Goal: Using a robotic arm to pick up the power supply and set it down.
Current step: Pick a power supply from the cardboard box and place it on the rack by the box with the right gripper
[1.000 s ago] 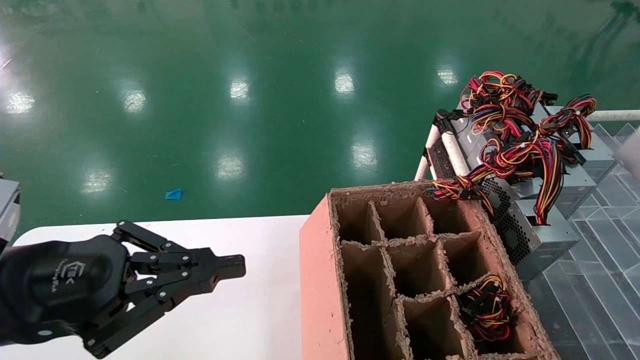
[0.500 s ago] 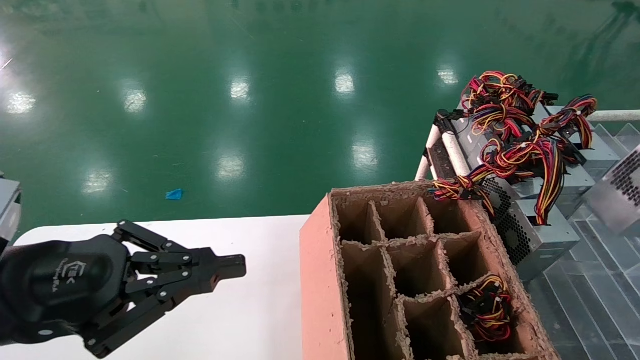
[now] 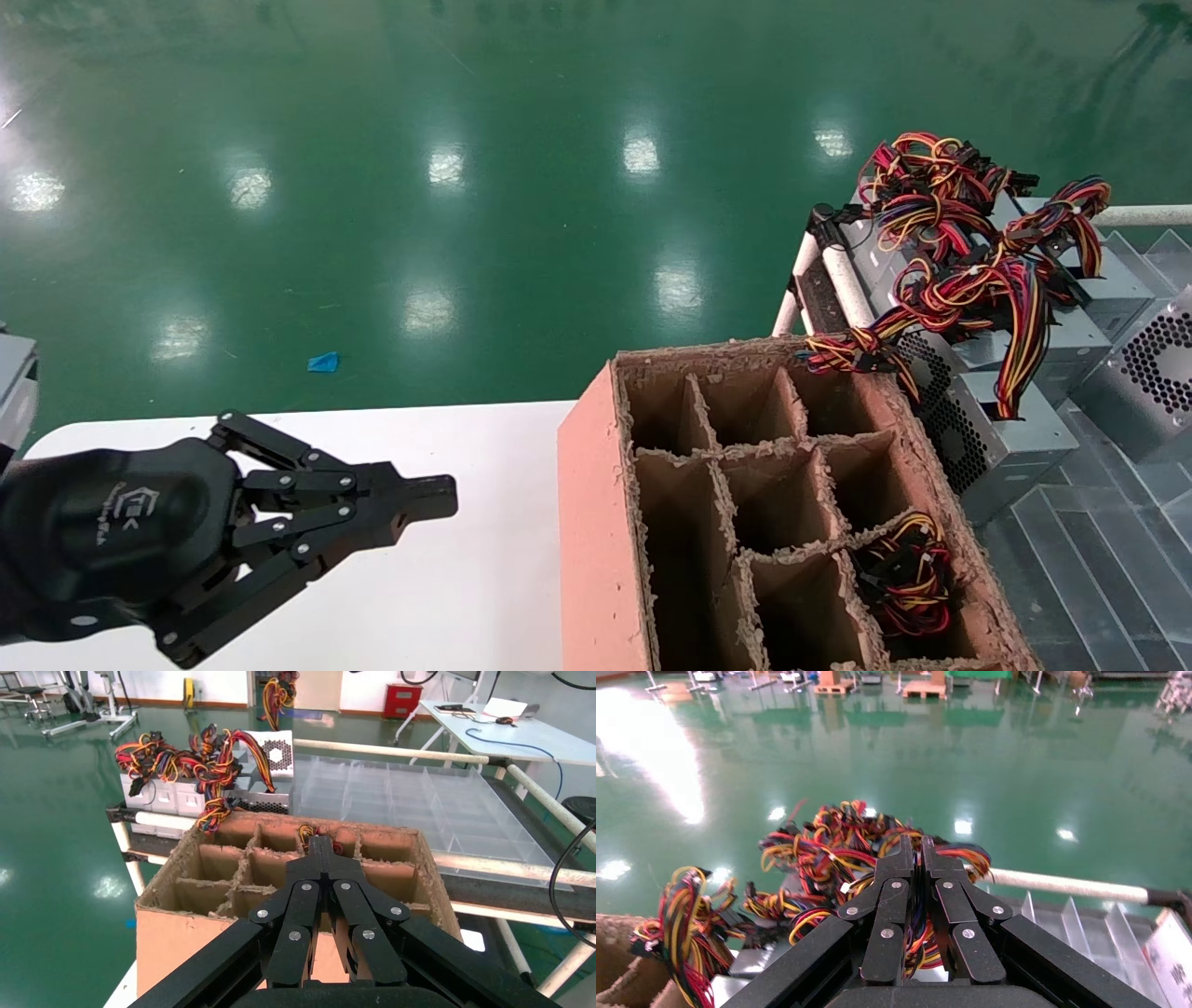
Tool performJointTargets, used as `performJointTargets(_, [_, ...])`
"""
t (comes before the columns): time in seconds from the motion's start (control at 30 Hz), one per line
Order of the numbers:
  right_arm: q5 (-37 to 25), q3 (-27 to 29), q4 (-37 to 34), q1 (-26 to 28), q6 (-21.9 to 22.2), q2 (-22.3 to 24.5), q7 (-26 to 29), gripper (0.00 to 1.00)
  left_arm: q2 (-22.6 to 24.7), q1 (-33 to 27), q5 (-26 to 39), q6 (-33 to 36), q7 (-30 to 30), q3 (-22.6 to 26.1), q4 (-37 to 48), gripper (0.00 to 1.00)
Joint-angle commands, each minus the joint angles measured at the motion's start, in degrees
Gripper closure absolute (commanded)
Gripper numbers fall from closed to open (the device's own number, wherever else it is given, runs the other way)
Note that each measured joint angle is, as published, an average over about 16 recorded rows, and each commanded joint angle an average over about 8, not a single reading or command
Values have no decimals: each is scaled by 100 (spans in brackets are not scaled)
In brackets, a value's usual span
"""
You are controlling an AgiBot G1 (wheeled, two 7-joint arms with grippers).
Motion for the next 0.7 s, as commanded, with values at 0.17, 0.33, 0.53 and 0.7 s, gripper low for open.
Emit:
performJointTargets(0.17, [-147, -89, -323, 211, -29, -39, -119, 100, 0, 0, 0, 0, 0, 0, 0, 100])
performJointTargets(0.33, [-238, -152, -557, 376, -84, -132, -229, 100, 0, 0, 0, 0, 0, 0, 0, 100])
performJointTargets(0.53, [-351, -232, -791, 573, -147, -265, -364, 100, 0, 0, 0, 0, 0, 0, 0, 100])
performJointTargets(0.7, [-463, -315, -888, 753, -251, -373, -448, 100, 0, 0, 0, 0, 0, 0, 0, 100])
